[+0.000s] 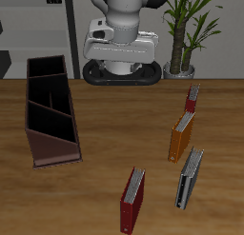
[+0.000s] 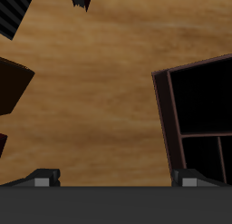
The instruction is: Place the striped book into the right desk caddy's back compartment
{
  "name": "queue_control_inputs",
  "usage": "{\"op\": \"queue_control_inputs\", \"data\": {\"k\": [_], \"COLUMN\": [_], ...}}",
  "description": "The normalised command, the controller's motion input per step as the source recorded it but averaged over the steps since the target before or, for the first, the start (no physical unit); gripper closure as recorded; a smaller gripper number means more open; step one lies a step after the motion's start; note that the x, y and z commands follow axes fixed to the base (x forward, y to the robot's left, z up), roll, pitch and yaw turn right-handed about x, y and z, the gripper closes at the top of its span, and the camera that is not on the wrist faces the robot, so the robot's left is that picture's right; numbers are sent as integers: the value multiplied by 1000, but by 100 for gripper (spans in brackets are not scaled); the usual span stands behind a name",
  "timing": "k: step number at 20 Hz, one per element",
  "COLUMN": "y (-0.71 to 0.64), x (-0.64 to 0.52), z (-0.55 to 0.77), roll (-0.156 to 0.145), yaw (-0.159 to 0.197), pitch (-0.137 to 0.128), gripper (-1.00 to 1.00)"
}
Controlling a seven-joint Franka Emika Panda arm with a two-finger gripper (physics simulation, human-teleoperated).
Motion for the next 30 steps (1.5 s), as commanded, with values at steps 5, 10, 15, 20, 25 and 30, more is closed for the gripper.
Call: {"op": "queue_control_inputs", "data": {"k": [5,10,15,20,25,30], "y": [160,246,302,234,274,315], "x": [55,153,262,234,254,293], "z": [53,161,98,55,146,-30], "roll": [31,18,34,11,-4,11], "yaw": [7,-7,-12,-15,-16,-8], "pitch": [-16,-41,-9,2,-39,-14], "gripper": [-100,-100,-100,-100,-100,-100]}}
